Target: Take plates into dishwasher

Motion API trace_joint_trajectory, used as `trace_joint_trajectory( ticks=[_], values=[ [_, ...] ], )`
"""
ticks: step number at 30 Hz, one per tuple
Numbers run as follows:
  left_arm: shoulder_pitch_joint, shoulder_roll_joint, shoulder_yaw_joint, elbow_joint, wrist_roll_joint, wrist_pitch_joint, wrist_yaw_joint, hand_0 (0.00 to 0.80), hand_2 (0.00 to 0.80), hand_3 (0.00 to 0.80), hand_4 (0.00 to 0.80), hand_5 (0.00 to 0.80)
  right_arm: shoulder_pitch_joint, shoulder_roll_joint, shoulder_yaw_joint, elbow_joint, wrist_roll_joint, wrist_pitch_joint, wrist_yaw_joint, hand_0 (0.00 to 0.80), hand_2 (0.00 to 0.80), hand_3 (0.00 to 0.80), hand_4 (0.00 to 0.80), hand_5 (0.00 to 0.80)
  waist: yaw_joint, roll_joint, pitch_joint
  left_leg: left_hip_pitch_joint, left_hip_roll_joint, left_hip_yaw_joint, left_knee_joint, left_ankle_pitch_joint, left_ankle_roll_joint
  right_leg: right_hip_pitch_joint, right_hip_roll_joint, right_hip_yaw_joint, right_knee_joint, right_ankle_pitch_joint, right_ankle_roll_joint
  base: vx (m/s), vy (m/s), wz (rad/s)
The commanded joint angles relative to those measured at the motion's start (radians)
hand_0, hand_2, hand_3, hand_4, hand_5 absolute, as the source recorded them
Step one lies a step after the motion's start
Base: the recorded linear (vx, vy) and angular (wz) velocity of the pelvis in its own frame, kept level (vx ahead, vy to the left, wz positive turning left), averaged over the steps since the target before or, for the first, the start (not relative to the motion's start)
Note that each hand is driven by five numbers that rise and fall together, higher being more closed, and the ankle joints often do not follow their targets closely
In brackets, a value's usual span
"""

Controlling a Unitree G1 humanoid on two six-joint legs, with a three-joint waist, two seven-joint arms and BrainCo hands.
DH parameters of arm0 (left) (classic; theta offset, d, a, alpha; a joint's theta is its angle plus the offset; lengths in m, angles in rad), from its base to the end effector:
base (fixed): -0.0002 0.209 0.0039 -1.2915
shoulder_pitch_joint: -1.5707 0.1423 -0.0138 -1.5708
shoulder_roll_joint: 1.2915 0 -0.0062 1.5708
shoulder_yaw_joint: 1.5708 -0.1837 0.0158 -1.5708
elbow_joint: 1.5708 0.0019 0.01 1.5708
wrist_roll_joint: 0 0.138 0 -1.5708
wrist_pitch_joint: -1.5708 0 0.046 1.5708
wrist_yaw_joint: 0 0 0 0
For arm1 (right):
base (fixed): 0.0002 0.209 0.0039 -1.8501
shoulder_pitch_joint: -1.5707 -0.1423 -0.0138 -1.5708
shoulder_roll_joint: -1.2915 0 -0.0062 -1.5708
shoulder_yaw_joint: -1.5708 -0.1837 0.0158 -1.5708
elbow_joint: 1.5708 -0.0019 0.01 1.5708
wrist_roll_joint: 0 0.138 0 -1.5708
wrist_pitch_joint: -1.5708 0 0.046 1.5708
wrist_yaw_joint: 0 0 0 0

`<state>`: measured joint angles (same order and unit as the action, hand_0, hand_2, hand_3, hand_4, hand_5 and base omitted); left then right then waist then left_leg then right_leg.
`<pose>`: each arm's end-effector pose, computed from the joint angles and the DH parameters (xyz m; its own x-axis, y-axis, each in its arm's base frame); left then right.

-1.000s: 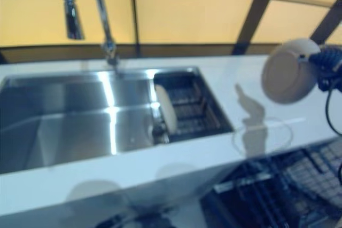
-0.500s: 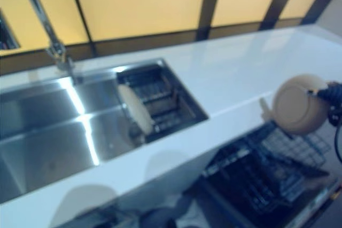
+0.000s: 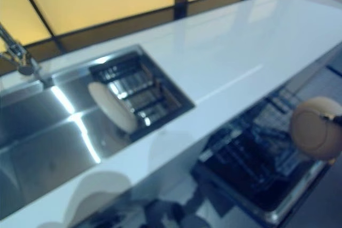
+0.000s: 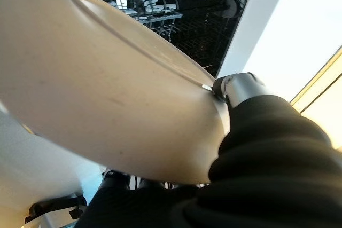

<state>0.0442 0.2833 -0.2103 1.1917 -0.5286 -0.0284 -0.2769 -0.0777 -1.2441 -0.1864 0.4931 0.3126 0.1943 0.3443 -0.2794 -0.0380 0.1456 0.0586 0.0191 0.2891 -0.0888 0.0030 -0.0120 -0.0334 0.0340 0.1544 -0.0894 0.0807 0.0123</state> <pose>0.0619 0.2346 -0.1135 0.4109 -0.0720 -0.9089 -0.1801 0.9708 -0.1583 0.1805 -0.4201 0.1904 0.8711 -0.3808 -0.3100 0.0746 0.7265 -0.6831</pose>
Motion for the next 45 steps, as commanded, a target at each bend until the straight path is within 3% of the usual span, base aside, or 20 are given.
trace_joint_trajectory(
  ticks=[1,7,17,25,30,45],
  values=[
    [-0.030,0.029,0.033,0.010,0.021,-0.024,-0.019,0.000,0.000,0.000,0.000,0.000,-0.025,-0.031,-0.046,-0.017,-0.062,-0.074,0.006,0.800,0.800,0.800,0.800,0.800,0.043,-0.057,-0.034,0.010,0.019,-0.062,0.002,-0.005,-0.015,-0.029,-0.030,-0.026,0.006,0.066,0.079,0.000,0.000,0.00],
    [-0.034,0.018,0.038,-0.005,0.028,-0.015,-0.002,0.000,0.000,0.000,0.000,0.000,0.023,0.060,-0.001,-0.122,-0.218,-0.131,-0.024,0.800,0.800,0.800,0.800,0.800,0.042,-0.048,-0.026,0.012,0.019,-0.065,0.002,-0.006,-0.015,-0.025,-0.030,-0.029,0.005,0.062,0.077,0.000,0.000,0.00],
    [-0.042,-0.005,0.033,-0.009,0.018,-0.017,0.008,0.000,0.000,0.000,0.000,0.000,-0.012,0.184,0.124,-0.268,-0.429,-0.085,-0.082,0.800,0.800,0.800,0.800,0.800,0.054,-0.027,-0.009,0.006,0.019,-0.072,0.002,-0.004,-0.014,-0.026,-0.036,-0.040,0.005,0.059,0.076,-0.002,-0.007,0.03],
    [-0.055,-0.011,0.026,-0.023,0.028,-0.007,0.015,0.000,0.000,0.000,0.000,0.000,-0.068,0.268,0.223,-0.220,-0.493,-0.054,-0.091,0.800,0.800,0.800,0.800,0.800,0.076,-0.017,0.007,0.004,0.018,-0.084,0.002,0.001,-0.017,-0.021,-0.047,-0.067,0.005,0.056,0.073,-0.005,-0.016,0.07],
    [-0.070,-0.013,0.009,-0.044,0.022,0.001,0.021,0.000,0.000,0.000,0.000,0.000,-0.119,0.307,0.303,-0.140,-0.590,-0.059,-0.141,0.800,0.800,0.800,0.800,0.800,0.096,-0.006,0.018,-0.005,0.015,-0.098,0.002,0.005,-0.019,-0.023,-0.055,-0.083,0.003,0.055,0.073,-0.032,-0.014,0.12],
    [-0.119,-0.024,-0.038,-0.047,0.015,0.006,0.023,0.000,0.000,0.000,0.000,0.000,-0.247,0.412,0.496,0.111,-0.674,-0.034,-0.251,0.800,0.800,0.800,0.800,0.800,0.140,0.015,0.027,-0.017,0.011,-0.125,0.002,0.012,-0.024,-0.021,-0.067,-0.115,0.002,0.050,0.072,-0.012,-0.008,0.06]
  ],
)
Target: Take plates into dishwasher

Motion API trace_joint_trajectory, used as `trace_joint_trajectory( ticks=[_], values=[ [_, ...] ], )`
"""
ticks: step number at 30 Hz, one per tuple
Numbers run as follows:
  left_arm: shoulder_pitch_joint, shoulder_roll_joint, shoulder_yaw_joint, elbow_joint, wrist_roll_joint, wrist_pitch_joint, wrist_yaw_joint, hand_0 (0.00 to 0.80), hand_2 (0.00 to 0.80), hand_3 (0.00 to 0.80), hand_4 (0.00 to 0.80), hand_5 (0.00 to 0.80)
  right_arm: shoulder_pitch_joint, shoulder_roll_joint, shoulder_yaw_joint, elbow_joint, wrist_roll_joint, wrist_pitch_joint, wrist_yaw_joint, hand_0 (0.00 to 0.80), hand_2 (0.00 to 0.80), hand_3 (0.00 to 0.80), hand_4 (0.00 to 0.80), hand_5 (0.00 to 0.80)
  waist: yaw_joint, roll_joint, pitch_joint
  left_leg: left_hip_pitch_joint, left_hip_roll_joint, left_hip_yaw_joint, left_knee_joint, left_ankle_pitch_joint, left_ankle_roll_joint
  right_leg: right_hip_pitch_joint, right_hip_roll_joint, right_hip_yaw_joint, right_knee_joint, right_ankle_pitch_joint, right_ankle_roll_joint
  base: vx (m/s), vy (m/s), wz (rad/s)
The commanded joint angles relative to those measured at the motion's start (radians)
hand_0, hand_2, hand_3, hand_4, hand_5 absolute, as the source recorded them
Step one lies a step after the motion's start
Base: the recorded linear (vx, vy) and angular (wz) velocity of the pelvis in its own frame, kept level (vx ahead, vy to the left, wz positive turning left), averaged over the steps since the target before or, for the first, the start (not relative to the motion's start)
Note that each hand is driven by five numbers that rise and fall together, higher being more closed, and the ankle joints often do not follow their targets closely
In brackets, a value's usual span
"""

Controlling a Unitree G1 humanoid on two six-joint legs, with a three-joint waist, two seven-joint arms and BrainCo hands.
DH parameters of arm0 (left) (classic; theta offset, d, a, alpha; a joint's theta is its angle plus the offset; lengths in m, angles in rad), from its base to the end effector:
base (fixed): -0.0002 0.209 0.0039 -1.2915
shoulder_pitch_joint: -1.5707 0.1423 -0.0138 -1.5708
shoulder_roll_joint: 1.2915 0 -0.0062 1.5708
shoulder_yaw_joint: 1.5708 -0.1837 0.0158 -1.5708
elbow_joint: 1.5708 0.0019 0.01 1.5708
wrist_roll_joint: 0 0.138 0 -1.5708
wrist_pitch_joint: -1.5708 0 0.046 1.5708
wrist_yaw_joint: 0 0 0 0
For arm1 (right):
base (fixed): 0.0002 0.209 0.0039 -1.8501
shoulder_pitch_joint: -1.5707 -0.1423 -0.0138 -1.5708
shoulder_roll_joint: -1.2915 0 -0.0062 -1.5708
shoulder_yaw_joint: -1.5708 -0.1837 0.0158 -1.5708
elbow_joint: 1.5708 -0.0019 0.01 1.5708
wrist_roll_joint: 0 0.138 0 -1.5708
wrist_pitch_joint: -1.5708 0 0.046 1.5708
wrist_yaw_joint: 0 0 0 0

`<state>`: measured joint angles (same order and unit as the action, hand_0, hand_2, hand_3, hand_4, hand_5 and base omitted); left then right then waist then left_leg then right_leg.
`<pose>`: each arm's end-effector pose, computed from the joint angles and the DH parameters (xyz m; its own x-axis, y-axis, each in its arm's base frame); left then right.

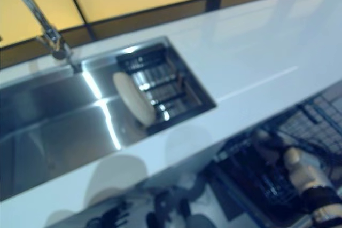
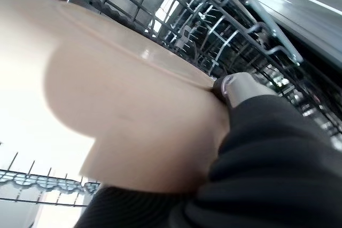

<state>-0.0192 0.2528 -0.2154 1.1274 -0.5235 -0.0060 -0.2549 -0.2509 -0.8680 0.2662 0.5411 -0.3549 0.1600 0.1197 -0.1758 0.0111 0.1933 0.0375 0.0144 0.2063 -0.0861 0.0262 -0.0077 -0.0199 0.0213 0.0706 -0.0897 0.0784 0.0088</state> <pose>0.0953 0.2188 -0.1088 0.4905 -0.1123 -0.8642 -0.1318 0.9707 -0.2009 0.2270 -0.3294 0.0672 0.8516 -0.2935 -0.4343 -0.3307 0.3420 -0.8796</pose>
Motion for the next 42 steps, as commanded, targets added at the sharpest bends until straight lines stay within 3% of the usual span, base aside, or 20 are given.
trace_joint_trajectory(
  ticks=[1,23,32,33,34,35,36,37,38,42],
  values=[
    [-0.057,0.007,-0.038,0.015,0.009,-0.015,0.001,0.000,0.000,0.000,0.000,0.000,-0.078,0.041,0.046,0.080,0.000,0.004,-0.027,0.800,0.800,0.800,0.800,0.800,0.040,-0.032,-0.019,0.004,0.015,-0.044,-0.001,-0.011,-0.028,-0.034,-0.055,-0.034,0.002,0.052,0.076,-0.014,-0.005,0.07],
    [-0.101,-0.001,-0.057,0.055,0.030,-0.016,-0.023,0.000,0.000,0.000,0.000,0.000,-0.106,0.170,0.078,0.463,0.025,0.015,-0.023,0.800,0.800,0.800,0.800,0.800,0.080,-0.017,-0.026,0.003,0.013,-0.073,-0.001,-0.008,-0.028,-0.025,-0.065,-0.056,0.002,0.047,0.074,-0.002,-0.004,0.06],
    [-0.104,0.003,-0.056,0.060,0.031,-0.015,-0.029,0.000,0.000,0.000,0.000,0.000,-0.100,0.157,0.063,0.472,0.044,0.026,-0.012,0.800,0.800,0.800,0.800,0.800,0.078,-0.020,-0.028,0.004,0.011,-0.075,-0.001,-0.008,-0.027,-0.024,-0.067,-0.055,0.002,0.049,0.075,0.000,0.000,0.00],
    [-0.103,0.002,-0.054,0.062,0.032,-0.016,-0.028,0.000,0.000,0.000,0.000,0.000,-0.095,0.158,0.059,0.470,0.055,0.030,-0.006,0.775,0.775,0.775,0.775,0.775,0.077,-0.021,-0.029,0.005,0.011,-0.075,-0.001,-0.009,-0.027,-0.023,-0.066,-0.054,0.002,0.048,0.075,0.000,0.000,0.00],
    [-0.103,0.000,-0.052,0.063,0.033,-0.016,-0.024,0.000,0.000,0.000,0.000,0.000,-0.093,0.158,0.052,0.467,0.060,0.032,-0.001,0.637,0.637,0.637,0.637,0.637,0.075,-0.023,-0.029,0.006,0.011,-0.075,-0.001,-0.010,-0.026,-0.023,-0.066,-0.052,0.002,0.048,0.075,0.000,0.000,0.00],
    [-0.103,0.000,-0.051,0.063,0.033,-0.017,-0.023,0.000,0.000,0.000,0.000,0.000,-0.089,0.157,0.047,0.467,0.058,0.029,-0.002,0.621,0.621,0.621,0.621,0.621,0.075,-0.024,-0.029,0.006,0.012,-0.074,-0.001,-0.010,-0.026,-0.023,-0.066,-0.051,0.002,0.049,0.075,0.000,0.000,0.00],
    [-0.102,0.002,-0.046,0.065,0.036,-0.017,-0.025,0.000,0.000,0.000,0.000,0.000,-0.086,0.153,0.039,0.462,0.071,0.031,0.002,0.436,0.436,0.436,0.436,0.436,0.073,-0.027,-0.029,0.006,0.012,-0.073,-0.001,-0.010,-0.026,-0.023,-0.066,-0.049,0.002,0.049,0.076,0.000,0.000,0.00],
    [-0.102,0.003,-0.043,0.066,0.036,-0.018,-0.028,0.000,0.000,0.000,0.000,0.000,-0.084,0.151,0.032,0.461,0.071,0.031,0.000,0.078,0.078,0.078,0.078,0.078,0.073,-0.028,-0.029,0.006,0.012,-0.073,-0.001,-0.010,-0.025,-0.024,-0.066,-0.048,0.002,0.050,0.076,0.000,0.000,0.00],
    [-0.102,0.003,-0.042,0.067,0.036,-0.019,-0.028,0.000,0.000,0.000,0.000,0.000,-0.082,0.149,0.028,0.461,0.072,0.028,-0.001,0.000,0.000,0.000,0.000,0.000,0.072,-0.029,-0.029,0.005,0.013,-0.072,-0.001,-0.010,-0.025,-0.025,-0.066,-0.048,0.002,0.050,0.076,0.000,0.000,0.00],
    [-0.104,0.003,-0.039,0.075,0.036,-0.019,-0.026,0.000,0.000,0.000,0.000,0.000,-0.082,0.140,0.016,0.457,0.093,0.025,0.009,0.000,0.000,0.000,0.000,0.000,0.069,-0.035,-0.031,0.009,0.014,-0.070,-0.001,-0.012,-0.023,-0.023,-0.064,-0.043,0.002,0.051,0.075,0.000,0.000,0.00]
  ],
)
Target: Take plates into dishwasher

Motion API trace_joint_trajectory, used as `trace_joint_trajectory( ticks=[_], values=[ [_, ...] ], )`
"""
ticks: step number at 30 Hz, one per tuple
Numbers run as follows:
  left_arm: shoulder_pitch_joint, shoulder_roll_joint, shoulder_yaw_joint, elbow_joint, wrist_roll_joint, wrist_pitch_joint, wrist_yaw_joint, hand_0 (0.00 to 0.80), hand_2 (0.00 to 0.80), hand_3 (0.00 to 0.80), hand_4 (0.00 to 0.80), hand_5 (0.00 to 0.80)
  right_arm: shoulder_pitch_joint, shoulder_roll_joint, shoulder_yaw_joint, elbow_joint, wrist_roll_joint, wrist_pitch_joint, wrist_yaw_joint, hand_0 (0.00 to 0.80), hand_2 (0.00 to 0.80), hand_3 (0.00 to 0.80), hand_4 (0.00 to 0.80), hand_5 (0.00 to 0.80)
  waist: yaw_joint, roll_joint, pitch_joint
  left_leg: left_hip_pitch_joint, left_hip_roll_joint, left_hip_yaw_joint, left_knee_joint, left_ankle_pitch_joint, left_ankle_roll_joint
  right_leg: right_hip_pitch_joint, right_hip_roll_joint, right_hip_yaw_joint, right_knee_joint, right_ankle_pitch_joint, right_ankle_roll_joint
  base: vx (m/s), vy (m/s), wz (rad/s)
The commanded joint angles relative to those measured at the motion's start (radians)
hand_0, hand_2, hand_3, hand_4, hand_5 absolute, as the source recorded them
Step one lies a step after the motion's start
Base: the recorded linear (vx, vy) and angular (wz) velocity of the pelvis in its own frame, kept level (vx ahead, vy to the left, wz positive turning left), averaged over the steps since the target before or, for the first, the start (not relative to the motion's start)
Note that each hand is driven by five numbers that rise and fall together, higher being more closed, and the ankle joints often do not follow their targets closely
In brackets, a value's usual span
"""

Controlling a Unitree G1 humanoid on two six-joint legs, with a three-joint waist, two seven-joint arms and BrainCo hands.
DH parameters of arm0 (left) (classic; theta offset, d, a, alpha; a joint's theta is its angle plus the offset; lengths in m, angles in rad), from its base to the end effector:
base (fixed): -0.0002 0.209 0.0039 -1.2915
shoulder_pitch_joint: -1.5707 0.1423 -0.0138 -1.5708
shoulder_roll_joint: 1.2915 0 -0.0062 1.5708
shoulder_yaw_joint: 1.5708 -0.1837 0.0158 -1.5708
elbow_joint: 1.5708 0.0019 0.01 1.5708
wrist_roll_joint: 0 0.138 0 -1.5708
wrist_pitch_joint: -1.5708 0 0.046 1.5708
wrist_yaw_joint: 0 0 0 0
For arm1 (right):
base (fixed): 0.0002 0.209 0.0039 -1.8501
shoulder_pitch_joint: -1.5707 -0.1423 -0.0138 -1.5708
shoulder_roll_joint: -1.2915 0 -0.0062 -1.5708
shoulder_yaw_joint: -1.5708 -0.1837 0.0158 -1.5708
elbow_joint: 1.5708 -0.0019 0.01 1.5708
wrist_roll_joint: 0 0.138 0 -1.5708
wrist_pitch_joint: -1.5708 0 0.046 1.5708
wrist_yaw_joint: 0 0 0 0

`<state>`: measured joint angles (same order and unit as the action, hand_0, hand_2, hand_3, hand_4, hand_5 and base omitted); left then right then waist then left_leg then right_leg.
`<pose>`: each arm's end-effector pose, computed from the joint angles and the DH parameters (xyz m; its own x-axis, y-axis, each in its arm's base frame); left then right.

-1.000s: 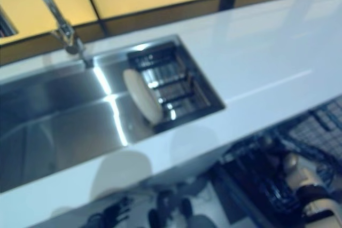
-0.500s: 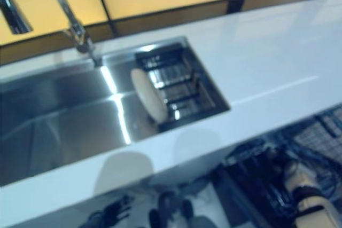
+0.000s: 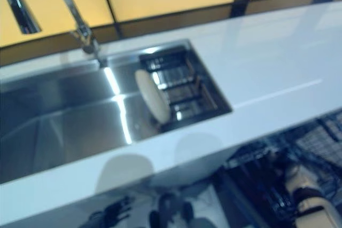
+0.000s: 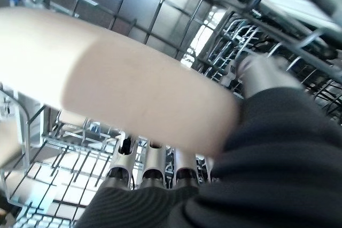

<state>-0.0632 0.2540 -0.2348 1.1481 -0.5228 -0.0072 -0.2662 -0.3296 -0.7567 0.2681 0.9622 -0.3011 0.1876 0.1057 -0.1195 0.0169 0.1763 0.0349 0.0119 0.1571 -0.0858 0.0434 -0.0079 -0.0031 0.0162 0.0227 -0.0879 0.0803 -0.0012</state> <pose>0.1077 0.2177 -0.1063 0.5050 -0.1302 -0.8533 -0.0968 0.9738 -0.2058 0.2075 -0.3502 0.0215 0.6287 -0.4799 -0.6120 -0.3537 0.5244 -0.7745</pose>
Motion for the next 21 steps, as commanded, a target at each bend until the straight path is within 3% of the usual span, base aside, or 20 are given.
trace_joint_trajectory(
  ticks=[1,18,19,21],
  values=[
    [-0.060,0.001,-0.017,0.057,0.038,-0.018,-0.015,0.000,0.000,0.000,0.000,0.000,-0.001,0.027,0.010,0.035,0.040,-0.002,0.025,0.000,0.000,0.000,0.000,0.000,0.012,-0.042,-0.016,0.012,0.017,-0.020,-0.001,-0.030,-0.023,-0.039,-0.058,0.006,0.001,0.049,0.085,0.000,0.000,0.00],
    [-0.048,0.020,-0.004,0.031,0.025,-0.006,-0.008,0.000,0.000,0.000,0.000,0.000,0.005,-0.075,-0.047,-0.084,0.091,0.061,0.069,0.000,0.000,0.000,0.000,0.000,-0.005,-0.057,-0.008,0.018,0.021,-0.013,-0.001,-0.030,-0.024,-0.036,-0.053,0.021,0.001,0.053,0.084,0.000,0.000,0.00],
    [-0.043,0.027,0.004,0.028,0.022,-0.002,-0.006,0.000,0.000,0.000,0.000,0.000,0.007,-0.116,-0.078,-0.139,0.107,0.096,0.076,0.000,0.000,0.000,0.000,0.000,-0.014,-0.066,-0.007,0.020,0.024,-0.008,-0.001,-0.030,-0.025,-0.035,-0.051,0.028,0.001,0.054,0.084,0.000,0.000,0.00],
    [-0.043,0.027,0.004,0.028,0.022,-0.002,-0.006,0.000,0.000,0.000,0.000,0.000,0.007,-0.116,-0.078,-0.139,0.107,0.096,0.076,0.000,0.000,0.000,0.000,0.000,-0.014,-0.066,-0.007,0.020,0.024,-0.008,-0.001,-0.030,-0.025,-0.035,-0.051,0.028,0.001,0.054,0.084,0.000,0.000,0.00]
  ],
)
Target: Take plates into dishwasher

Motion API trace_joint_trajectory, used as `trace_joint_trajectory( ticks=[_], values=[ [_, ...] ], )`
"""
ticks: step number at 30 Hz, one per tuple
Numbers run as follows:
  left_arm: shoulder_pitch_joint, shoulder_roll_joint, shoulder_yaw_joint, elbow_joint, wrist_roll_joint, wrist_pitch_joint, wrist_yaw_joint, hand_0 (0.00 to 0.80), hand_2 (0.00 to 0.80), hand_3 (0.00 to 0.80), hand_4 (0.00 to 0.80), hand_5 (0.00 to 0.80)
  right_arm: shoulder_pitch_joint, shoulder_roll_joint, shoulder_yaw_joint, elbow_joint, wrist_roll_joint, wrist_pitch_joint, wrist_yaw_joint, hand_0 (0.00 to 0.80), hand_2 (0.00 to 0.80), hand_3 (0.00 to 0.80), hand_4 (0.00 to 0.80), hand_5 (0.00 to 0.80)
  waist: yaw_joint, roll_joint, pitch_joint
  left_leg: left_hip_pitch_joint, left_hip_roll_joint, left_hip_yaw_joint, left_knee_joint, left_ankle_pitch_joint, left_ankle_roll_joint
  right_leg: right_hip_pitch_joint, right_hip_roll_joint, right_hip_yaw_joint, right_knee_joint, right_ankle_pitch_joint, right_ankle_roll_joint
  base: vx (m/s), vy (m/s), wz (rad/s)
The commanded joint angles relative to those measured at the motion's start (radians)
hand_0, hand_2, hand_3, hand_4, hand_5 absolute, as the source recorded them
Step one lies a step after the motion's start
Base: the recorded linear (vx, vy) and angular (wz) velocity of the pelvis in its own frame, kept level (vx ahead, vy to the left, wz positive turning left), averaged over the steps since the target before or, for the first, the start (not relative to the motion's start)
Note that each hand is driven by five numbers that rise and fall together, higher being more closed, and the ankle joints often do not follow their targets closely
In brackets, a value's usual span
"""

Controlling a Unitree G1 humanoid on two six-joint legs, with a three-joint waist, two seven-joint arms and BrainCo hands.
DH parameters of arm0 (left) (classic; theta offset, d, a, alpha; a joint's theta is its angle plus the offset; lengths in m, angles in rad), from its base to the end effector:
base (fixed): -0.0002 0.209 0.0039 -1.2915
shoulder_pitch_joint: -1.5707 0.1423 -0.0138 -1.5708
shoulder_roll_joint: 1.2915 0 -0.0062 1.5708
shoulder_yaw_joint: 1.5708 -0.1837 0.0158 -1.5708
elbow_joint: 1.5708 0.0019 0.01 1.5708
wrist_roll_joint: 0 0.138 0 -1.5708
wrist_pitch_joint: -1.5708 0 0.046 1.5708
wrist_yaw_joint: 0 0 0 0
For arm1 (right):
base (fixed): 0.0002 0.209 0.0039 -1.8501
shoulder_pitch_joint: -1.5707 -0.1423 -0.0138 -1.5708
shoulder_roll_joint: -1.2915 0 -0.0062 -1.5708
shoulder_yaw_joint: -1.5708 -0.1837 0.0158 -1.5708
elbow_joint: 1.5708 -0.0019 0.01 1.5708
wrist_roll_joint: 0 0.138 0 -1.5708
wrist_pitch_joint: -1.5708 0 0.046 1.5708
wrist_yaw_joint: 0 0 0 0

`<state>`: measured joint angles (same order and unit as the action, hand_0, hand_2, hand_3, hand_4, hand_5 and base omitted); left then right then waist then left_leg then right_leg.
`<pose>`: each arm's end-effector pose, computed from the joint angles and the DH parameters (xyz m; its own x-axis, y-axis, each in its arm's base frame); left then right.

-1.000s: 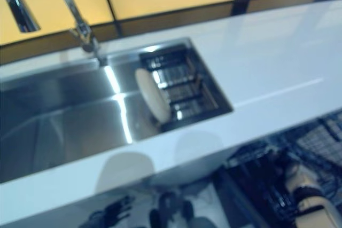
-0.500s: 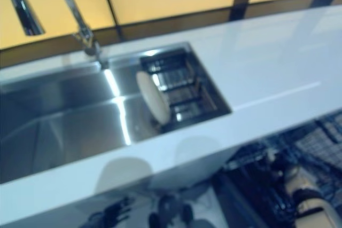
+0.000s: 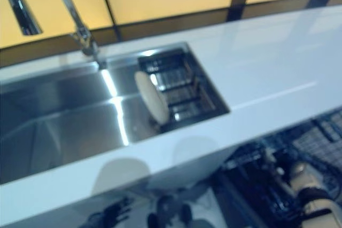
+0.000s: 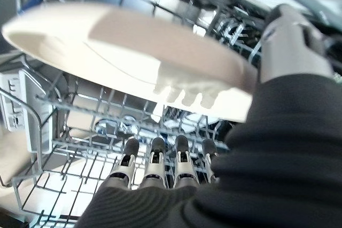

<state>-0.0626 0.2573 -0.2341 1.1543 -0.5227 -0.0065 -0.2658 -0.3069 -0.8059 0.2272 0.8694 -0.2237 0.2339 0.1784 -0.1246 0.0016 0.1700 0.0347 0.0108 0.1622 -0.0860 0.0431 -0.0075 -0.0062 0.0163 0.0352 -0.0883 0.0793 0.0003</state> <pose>0.1064 0.2192 -0.1065 0.4994 -0.1245 -0.8574 -0.1009 0.9745 -0.2003 0.2091 -0.3584 0.0380 0.6293 -0.4586 -0.6274 -0.3076 0.5944 -0.7430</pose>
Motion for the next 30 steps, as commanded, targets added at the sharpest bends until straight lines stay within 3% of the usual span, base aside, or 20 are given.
trace_joint_trajectory(
  ticks=[1,2,4,5,7,8,9,10,13,14,17,19,22,25,30],
  values=[
    [-0.043,0.024,0.003,0.022,0.022,-0.003,-0.006,0.000,0.000,0.000,0.000,0.000,-0.016,-0.067,-0.037,-0.046,0.029,0.050,0.003,0.000,0.000,0.000,0.000,0.000,-0.009,-0.050,0.000,0.020,0.025,-0.013,-0.001,-0.030,-0.025,-0.032,-0.051,0.015,0.001,0.055,0.082,0.000,0.000,0.00],
    [-0.031,0.031,0.011,0.014,0.012,-0.003,-0.003,0.000,0.000,0.000,0.000,0.000,0.007,-0.159,-0.102,-0.091,0.067,0.080,0.022,0.000,0.000,0.000,0.000,0.000,-0.025,-0.066,-0.001,0.025,0.030,-0.005,-0.001,-0.032,-0.025,-0.030,-0.043,0.026,0.002,0.056,0.082,0.000,0.000,0.00],
    [-0.031,0.031,0.011,0.014,0.012,-0.003,-0.003,0.000,0.000,0.000,0.000,0.000,0.007,-0.159,-0.102,-0.091,0.067,0.080,0.022,0.000,0.000,0.000,0.000,0.000,-0.025,-0.066,-0.001,0.025,0.030,-0.005,-0.001,-0.032,-0.025,-0.030,-0.043,0.026,0.002,0.056,0.082,0.010,0.007,-0.02],
    [-0.026,0.040,0.013,0.008,0.005,0.001,-0.001,0.000,0.000,0.000,0.000,0.000,0.016,-0.236,-0.153,-0.089,0.121,0.081,0.044,0.000,0.000,0.000,0.000,0.000,-0.031,-0.077,-0.003,0.026,0.032,-0.001,-0.001,-0.031,-0.026,-0.029,-0.039,0.033,0.002,0.056,0.082,0.020,0.014,-0.03],
    [-0.026,0.040,0.013,0.008,0.005,0.001,-0.001,0.000,0.000,0.000,0.000,0.000,0.016,-0.236,-0.153,-0.089,0.121,0.081,0.044,0.000,0.000,0.000,0.000,0.000,-0.031,-0.077,-0.003,0.026,0.032,-0.001,-0.001,-0.031,-0.026,-0.029,-0.039,0.033,0.002,0.056,0.082,0.010,0.007,-0.02],
    [-0.025,0.050,0.018,0.009,-0.002,0.006,0.001,0.000,0.000,0.000,0.000,0.000,0.022,-0.301,-0.211,-0.078,0.191,0.110,0.071,0.000,0.000,0.000,0.000,0.000,-0.037,-0.088,-0.006,0.028,0.034,0.003,-0.001,-0.032,-0.025,-0.028,-0.035,0.039,0.004,0.055,0.081,0.000,0.000,0.00],
    [-0.025,0.050,0.018,0.009,-0.002,0.006,0.001,0.000,0.000,0.000,0.000,0.000,0.022,-0.301,-0.211,-0.078,0.191,0.110,0.071,0.000,0.000,0.000,0.000,0.000,-0.037,-0.088,-0.006,0.028,0.034,0.003,-0.001,-0.032,-0.025,-0.028,-0.035,0.039,0.004,0.055,0.081,0.043,0.010,-0.14],
    [-0.023,0.055,0.022,0.020,-0.007,0.001,0.000,0.000,0.000,0.000,0.000,0.000,0.030,-0.360,-0.266,-0.040,0.262,0.107,0.083,0.000,0.000,0.000,0.000,0.000,-0.042,-0.099,-0.012,0.030,0.038,0.006,-0.001,-0.032,-0.025,-0.027,-0.031,0.041,0.005,0.056,0.082,0.022,-0.001,-0.12],
    [-0.023,0.055,0.022,0.020,-0.007,0.001,0.000,0.000,0.000,0.000,0.000,0.000,0.030,-0.360,-0.266,-0.040,0.262,0.107,0.083,0.000,0.000,0.000,0.000,0.000,-0.042,-0.099,-0.012,0.030,0.038,0.006,-0.001,-0.032,-0.025,-0.027,-0.031,0.041,0.005,0.056,0.082,0.011,0.001,-0.08],
    [-0.021,0.058,0.023,0.032,-0.015,-0.010,-0.003,0.000,0.000,0.000,0.000,0.000,0.030,-0.403,-0.304,-0.022,0.331,0.106,0.102,0.000,0.000,0.000,0.000,0.000,-0.045,-0.107,-0.018,0.030,0.040,0.008,-0.001,-0.032,-0.025,-0.025,-0.027,0.045,0.004,0.055,0.081,0.043,0.015,-0.27],
    [-0.006,0.058,0.033,0.057,-0.010,-0.031,-0.007,0.000,0.000,0.000,0.000,0.000,0.031,-0.485,-0.377,0.078,0.429,0.040,0.162,0.000,0.000,0.000,0.000,0.000,-0.042,-0.124,-0.045,0.032,0.044,0.010,-0.001,-0.033,-0.024,-0.020,-0.018,0.047,0.003,0.050,0.080,0.036,0.010,-0.17],
    [-0.001,0.059,0.026,0.056,-0.014,-0.033,-0.005,0.000,0.000,0.000,0.000,0.000,0.027,-0.507,-0.387,0.102,0.452,0.049,0.167,0.000,0.000,0.000,0.000,0.000,-0.039,-0.129,-0.050,0.034,0.046,0.008,-0.001,-0.033,-0.023,-0.017,-0.017,0.046,0.002,0.050,0.080,0.013,0.001,-0.03],
    [0.004,0.060,0.017,0.055,-0.021,-0.034,0.001,0.000,0.000,0.000,0.000,0.000,0.003,-0.552,-0.384,0.153,0.411,0.006,0.139,0.000,0.000,0.000,0.000,0.000,-0.031,-0.134,-0.057,0.035,0.045,0.004,-0.001,-0.033,-0.022,-0.012,-0.014,0.046,0.001,0.049,0.080,0.000,0.000,0.00],
    [0.005,0.063,0.006,0.054,-0.026,-0.036,0.002,0.000,0.000,0.000,0.000,0.000,-0.048,-0.605,-0.344,0.166,0.346,-0.047,0.041,0.000,0.000,0.000,0.000,0.000,-0.022,-0.138,-0.059,0.036,0.044,-0.003,-0.001,-0.031,-0.022,-0.009,-0.012,0.047,0.001,0.050,0.081,0.000,0.000,0.00],
    [0.006,0.064,-0.009,0.045,-0.038,-0.030,0.010,0.000,0.000,0.000,0.000,0.000,-0.168,-0.660,-0.262,0.120,0.302,-0.071,-0.094,0.000,0.000,0.000,0.000,0.000,-0.012,-0.140,-0.064,0.037,0.040,-0.012,-0.001,-0.030,-0.022,-0.003,-0.012,0.048,0.001,0.049,0.083,0.000,0.000,0.00]
  ],
)
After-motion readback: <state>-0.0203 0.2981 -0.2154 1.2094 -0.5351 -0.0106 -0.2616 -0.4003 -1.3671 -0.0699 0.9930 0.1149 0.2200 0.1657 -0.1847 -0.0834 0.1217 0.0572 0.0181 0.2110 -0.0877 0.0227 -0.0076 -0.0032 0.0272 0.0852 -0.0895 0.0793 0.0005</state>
